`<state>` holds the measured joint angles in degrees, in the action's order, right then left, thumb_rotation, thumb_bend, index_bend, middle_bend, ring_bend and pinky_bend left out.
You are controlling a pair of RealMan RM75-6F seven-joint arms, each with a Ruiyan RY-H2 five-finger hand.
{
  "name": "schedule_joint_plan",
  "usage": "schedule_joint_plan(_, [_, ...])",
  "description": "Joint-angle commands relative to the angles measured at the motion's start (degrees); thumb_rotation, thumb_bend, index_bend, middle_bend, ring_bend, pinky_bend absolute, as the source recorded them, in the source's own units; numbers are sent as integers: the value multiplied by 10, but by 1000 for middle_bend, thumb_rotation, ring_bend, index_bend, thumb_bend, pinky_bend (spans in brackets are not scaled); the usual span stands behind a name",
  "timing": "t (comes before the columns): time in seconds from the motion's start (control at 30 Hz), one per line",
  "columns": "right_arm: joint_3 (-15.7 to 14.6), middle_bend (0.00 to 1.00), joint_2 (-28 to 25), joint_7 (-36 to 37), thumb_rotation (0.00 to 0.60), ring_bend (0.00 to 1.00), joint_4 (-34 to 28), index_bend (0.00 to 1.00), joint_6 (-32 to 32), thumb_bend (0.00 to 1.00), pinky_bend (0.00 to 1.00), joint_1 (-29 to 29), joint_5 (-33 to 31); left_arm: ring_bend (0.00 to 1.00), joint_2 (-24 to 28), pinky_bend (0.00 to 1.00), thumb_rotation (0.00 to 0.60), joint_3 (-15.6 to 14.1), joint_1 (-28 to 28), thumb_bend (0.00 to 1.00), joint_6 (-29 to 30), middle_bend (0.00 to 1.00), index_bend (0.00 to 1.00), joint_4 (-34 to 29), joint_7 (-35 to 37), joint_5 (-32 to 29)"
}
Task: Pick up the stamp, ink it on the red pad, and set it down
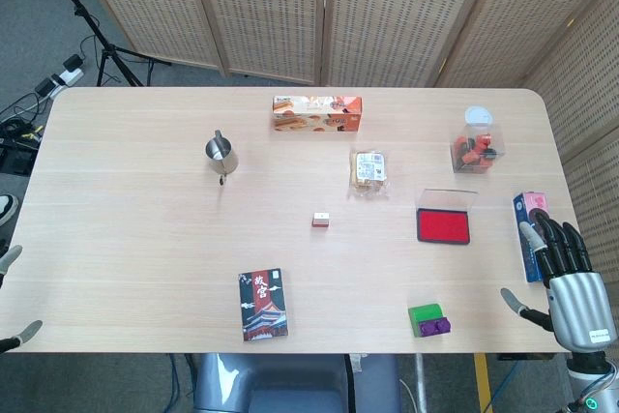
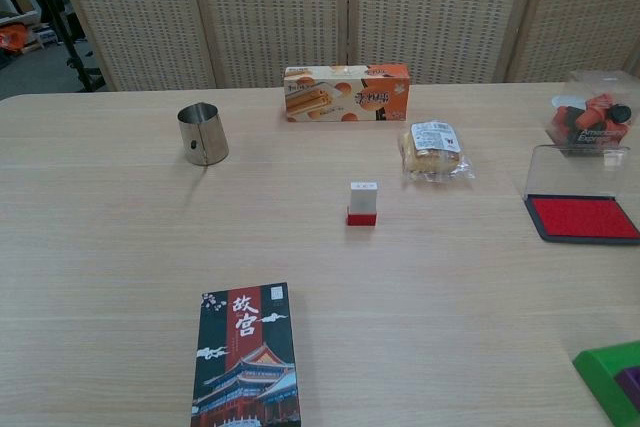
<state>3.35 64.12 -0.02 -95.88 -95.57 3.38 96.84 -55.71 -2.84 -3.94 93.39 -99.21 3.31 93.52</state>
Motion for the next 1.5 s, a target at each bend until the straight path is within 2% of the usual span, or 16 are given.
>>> schedule_joint_plan(0.03, [0, 0, 0, 1, 600, 0, 0, 0, 0, 0, 0, 0, -1, 0, 0, 0, 600, 0, 0, 108, -1, 0, 0, 0, 0, -1])
schedule_joint_plan(0.47, [5, 0, 1, 21, 600, 0, 8, 0, 5, 0, 0, 6, 0, 0, 2, 0, 600, 2, 1, 112, -4, 0, 0, -3, 5, -7])
schedule_joint_plan(0.53, [8, 27, 0, 21, 600, 5, 11, 0, 12, 0, 11, 11, -3, 0, 1, 0, 600, 4, 1, 113, -5, 0, 0, -3, 2, -11])
schedule_joint_plan(0.6, [17, 135, 0, 11, 600, 89, 18, 0, 26, 0, 104, 23, -7, 0, 0, 0, 600, 5, 2, 114, -8, 0, 0, -5, -2, -15])
schedule_joint_plan(0.67, [27, 342, -4, 1, 600, 316, 22, 0, 49, 0, 321, 42, -11, 0, -1, 0, 600, 7, 4, 113, -10, 0, 0, -7, -6, -19])
schedule_joint_plan(0.77, [50, 578, -14, -11, 600, 563, 20, 0, 89, 0, 602, 78, -22, 0, -2, 0, 600, 12, 6, 114, -13, 0, 0, -11, -11, -26])
schedule_joint_plan(0.87, [71, 722, -22, -21, 600, 729, 18, 0, 140, 0, 810, 117, -38, 0, -2, 0, 600, 16, 10, 114, -21, 0, 0, -13, -13, -36])
schedule_joint_plan(0.97, [93, 825, -26, -28, 600, 877, 18, 0, 210, 0, 973, 166, -65, 0, -1, 0, 600, 21, 16, 114, -33, 0, 0, -14, -14, -50])
schedule_joint_plan(1.07, [109, 925, -19, -51, 600, 985, 24, 0, 279, 0, 1000, 210, -101, 0, 0, 0, 600, 25, 20, 116, -44, 0, 0, -15, -14, -63])
schedule_joint_plan(1.17, [116, 976, -12, -83, 600, 1000, 19, 0, 363, 0, 1000, 252, -153, 0, 1, 0, 600, 29, 25, 118, -52, 0, 0, -17, -15, -74])
schedule_joint_plan(1.3, [123, 991, 13, -144, 600, 1000, 11, 11, 438, 0, 1000, 300, -227, 0, 2, 0, 600, 34, 31, 117, -66, 0, 0, -19, -17, -89])
schedule_joint_plan(1.4, [130, 995, 46, -189, 600, 1000, 7, 87, 468, 13, 1000, 329, -304, 0, 3, 0, 600, 37, 36, 119, -77, 0, 0, -20, -19, -100])
schedule_joint_plan(1.5, [133, 996, 89, -239, 600, 1000, 7, 178, 482, 127, 1000, 363, -397, 0, 3, 0, 600, 40, 41, 118, -87, 0, 0, -20, -20, -109])
